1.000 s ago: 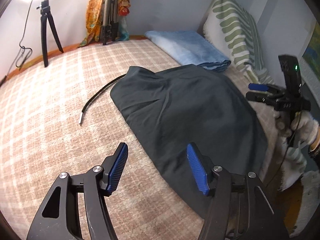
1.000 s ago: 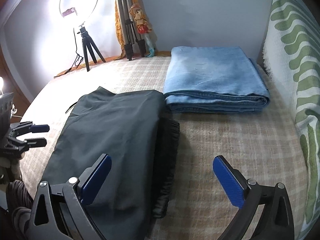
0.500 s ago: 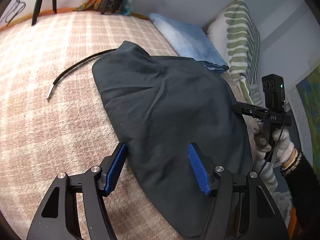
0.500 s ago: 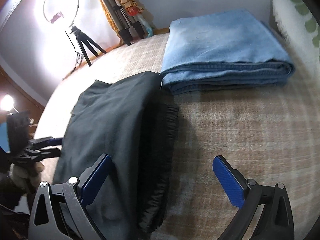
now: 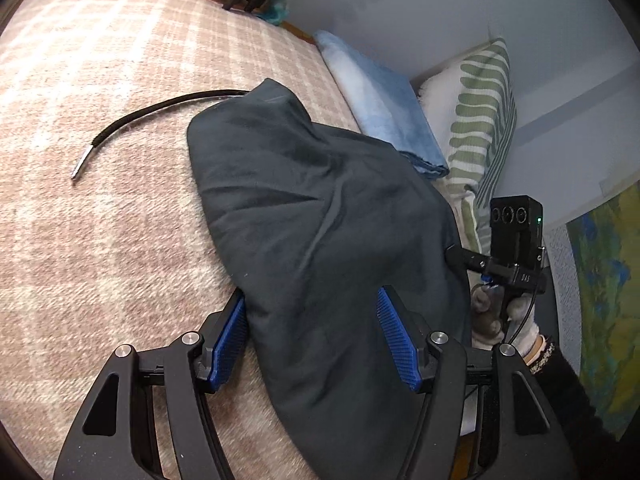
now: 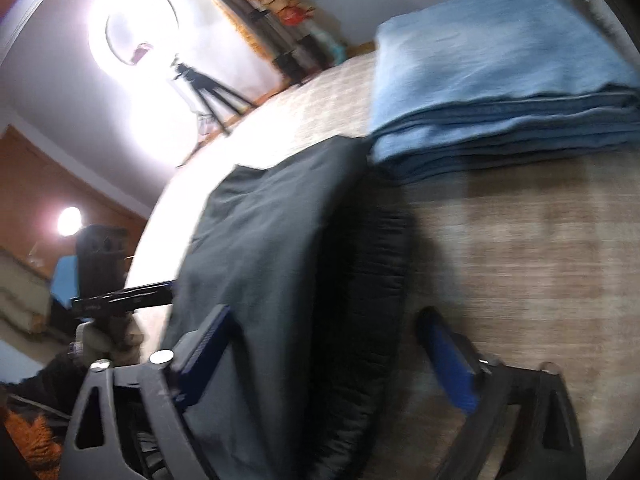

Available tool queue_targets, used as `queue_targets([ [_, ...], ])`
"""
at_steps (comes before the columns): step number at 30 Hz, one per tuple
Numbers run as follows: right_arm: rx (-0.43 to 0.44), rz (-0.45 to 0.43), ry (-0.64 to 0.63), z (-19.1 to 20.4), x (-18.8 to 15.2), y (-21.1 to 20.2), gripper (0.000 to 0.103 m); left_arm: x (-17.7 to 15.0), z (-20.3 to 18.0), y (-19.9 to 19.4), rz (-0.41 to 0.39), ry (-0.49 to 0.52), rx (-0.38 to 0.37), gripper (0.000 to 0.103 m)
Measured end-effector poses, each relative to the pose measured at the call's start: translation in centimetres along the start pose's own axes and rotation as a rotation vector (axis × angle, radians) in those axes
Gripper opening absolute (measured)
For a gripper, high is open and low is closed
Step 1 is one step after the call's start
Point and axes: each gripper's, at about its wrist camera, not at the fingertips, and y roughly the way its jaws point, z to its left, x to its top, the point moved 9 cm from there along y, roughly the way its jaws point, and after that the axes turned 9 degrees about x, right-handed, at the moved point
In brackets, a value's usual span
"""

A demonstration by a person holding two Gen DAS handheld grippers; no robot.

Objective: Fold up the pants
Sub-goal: 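Grasp the folded trousers' edge with the left gripper while the right gripper grasps the cuff, then lift the folded trousers with both grippers and carry them onto the blue towel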

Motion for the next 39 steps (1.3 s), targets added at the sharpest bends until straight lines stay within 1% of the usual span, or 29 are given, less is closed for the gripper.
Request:
queue_targets([
  [2, -0.005, -0.010, -0.003, 0.2, 0.3, 0.4, 0.089, 0.1, -0.1, 0.1, -0.004, -0.001, -0.011, 0.063],
  [4, 0.011, -0.018, 0.011, 0.3, 0.4, 0.6, 0.088, 0.3, -0.2, 0.4, -0.004, -0.013, -0.026, 0.063],
  [6, 0.028, -0.032, 0.036, 0.3, 0.4, 0.6, 0.078, 0.5, 0.0, 0.6, -0.006, -0.029, -0.031, 0.055],
  [7, 0.030, -0.030, 0.043, 0.3, 0.4, 0.7, 0.072, 0.6, 0.1, 0.8, -0.005, -0.032, -0.023, 0.046],
  [8, 0.019, -0.033, 0.039, 0.4, 0.3, 0.7, 0.068, 0.6, 0.2, 1.0, -0.004, -0.037, -0.018, 0.040],
  [9, 0.016, -0.034, 0.031, 0.6, 0.3, 0.6, 0.066, 0.7, 0.2, 1.2, -0.005, -0.041, -0.018, 0.038],
  [11, 0.026, -0.041, 0.014, 1.2, 0.3, 0.5, 0.050, 0.8, 0.2, 1.6, -0.005, -0.041, -0.018, 0.033],
  [12, 0.031, -0.046, 0.003, 1.7, 0.3, 0.3, 0.048, 0.7, 0.2, 1.7, -0.006, -0.036, -0.015, 0.032],
  [15, 0.020, -0.038, -0.003, 1.6, 0.3, 0.3, 0.049, 0.7, -0.1, 2.0, -0.007, -0.019, -0.010, 0.032],
  [17, 0.008, -0.022, 0.018, 1.1, 0.3, 0.6, 0.061, 0.8, -0.2, 2.1, -0.008, -0.010, -0.002, 0.031],
  [19, 0.007, 0.008, 0.049, 0.5, -0.1, 1.3, 0.067, 0.9, -0.2, 2.1, -0.008, -0.007, 0.000, 0.029],
  [20, 0.009, 0.001, 0.042, 0.6, -0.1, 1.6, 0.067, 0.9, -0.2, 2.2, -0.008, -0.004, 0.002, 0.027],
  [22, 0.004, -0.005, 0.021, 0.7, -0.1, 1.8, 0.062, 0.9, -0.1, 2.2, -0.009, 0.005, 0.009, 0.024],
  [23, 0.004, -0.012, 0.022, 0.6, 0.0, 1.8, 0.057, 1.0, -0.1, 2.1, -0.011, 0.007, 0.010, 0.023],
  [24, 0.012, -0.021, 0.034, 0.6, 0.0, 1.8, 0.055, 1.1, -0.2, 2.0, -0.015, 0.010, 0.007, 0.021],
  [25, 0.011, -0.028, 0.034, 0.6, 0.0, 1.6, 0.048, 1.1, -0.3, 1.9, -0.021, 0.014, 0.005, 0.017],
  [26, 0.004, -0.033, 0.026, 0.7, 0.0, 1.3, 0.043, 1.2, -0.5, 1.7, -0.030, 0.021, 0.005, 0.014],
  [29, -0.047, -0.048, -0.027, 2.1, 0.1, 0.7, 0.035, 1.5, -1.1, 1.2, -0.057, 0.061, 0.013, 0.010],
  [35, -0.144, -0.074, -0.094, 4.5, 0.6, -0.1, 0.030, 2.0, -2.9, 0.2, -0.095, 0.118, 0.006, 0.008],
  [39, -0.156, -0.100, -0.133, 5.9, 1.2, -1.3, 0.028, 2.9, -4.3, -0.9, -0.125, 0.163, 0.011, 0.007],
])
